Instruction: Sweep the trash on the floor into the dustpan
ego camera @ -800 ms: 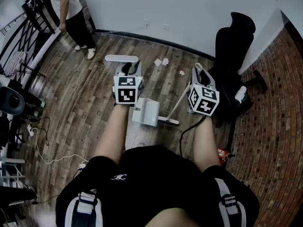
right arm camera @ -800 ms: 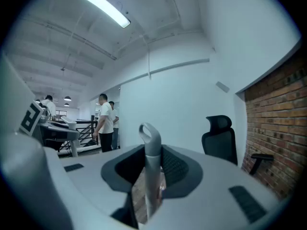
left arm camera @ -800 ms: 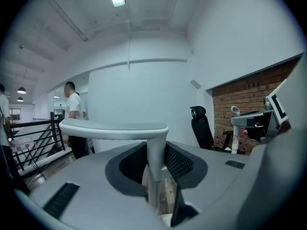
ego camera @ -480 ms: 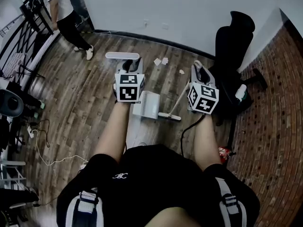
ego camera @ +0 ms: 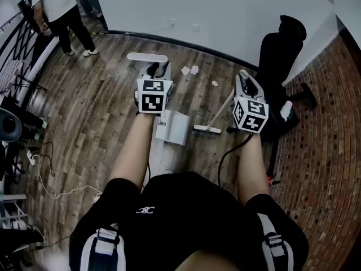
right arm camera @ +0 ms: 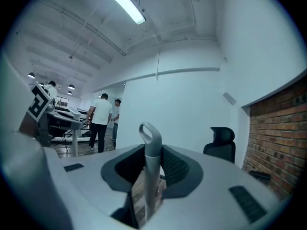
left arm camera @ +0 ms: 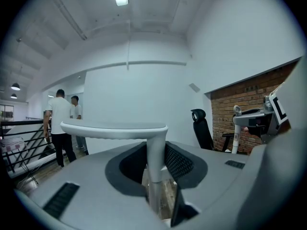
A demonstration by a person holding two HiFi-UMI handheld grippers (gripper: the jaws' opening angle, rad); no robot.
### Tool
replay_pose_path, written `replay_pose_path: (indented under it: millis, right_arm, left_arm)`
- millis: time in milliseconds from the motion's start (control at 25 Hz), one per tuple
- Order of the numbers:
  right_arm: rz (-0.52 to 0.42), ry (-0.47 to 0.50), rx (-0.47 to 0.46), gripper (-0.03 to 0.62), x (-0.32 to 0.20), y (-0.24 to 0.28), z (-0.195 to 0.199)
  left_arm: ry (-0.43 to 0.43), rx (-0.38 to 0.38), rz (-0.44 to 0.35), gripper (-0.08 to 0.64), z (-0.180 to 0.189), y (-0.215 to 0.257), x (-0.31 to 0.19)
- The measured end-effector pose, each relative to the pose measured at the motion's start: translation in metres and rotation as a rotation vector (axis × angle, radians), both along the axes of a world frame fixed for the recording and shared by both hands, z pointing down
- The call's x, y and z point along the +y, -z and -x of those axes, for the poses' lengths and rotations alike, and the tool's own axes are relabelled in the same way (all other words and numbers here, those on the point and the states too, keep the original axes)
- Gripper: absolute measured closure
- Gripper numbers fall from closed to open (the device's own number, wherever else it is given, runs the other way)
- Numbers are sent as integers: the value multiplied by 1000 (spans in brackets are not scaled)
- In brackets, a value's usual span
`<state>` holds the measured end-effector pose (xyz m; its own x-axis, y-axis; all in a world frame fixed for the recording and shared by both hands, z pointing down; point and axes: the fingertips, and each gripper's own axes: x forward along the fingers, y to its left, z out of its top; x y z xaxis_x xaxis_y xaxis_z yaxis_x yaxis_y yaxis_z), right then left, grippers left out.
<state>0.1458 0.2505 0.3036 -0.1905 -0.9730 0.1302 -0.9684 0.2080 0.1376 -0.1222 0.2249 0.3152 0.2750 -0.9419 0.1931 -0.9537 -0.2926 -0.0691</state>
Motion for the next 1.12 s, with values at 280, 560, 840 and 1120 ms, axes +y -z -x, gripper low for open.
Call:
replay_pose_path:
  millis: [280, 560, 840, 1120]
  right_arm:
    - [9, -56, 37, 480, -37, -2, 4]
    - [44, -69, 19, 480, -94, -28, -6]
    - [65, -69, -35, 479, -183, -45, -37]
    - [110, -11, -75, 480, -268, -62, -63]
  left_arm:
    - [-15, -5, 25, 453, 21, -18, -36]
    - [2, -42, 55, 453, 24, -30, -90]
    - [38, -88, 87, 453, 14, -44, -171]
    - [104, -100, 99, 453, -2, -40, -260]
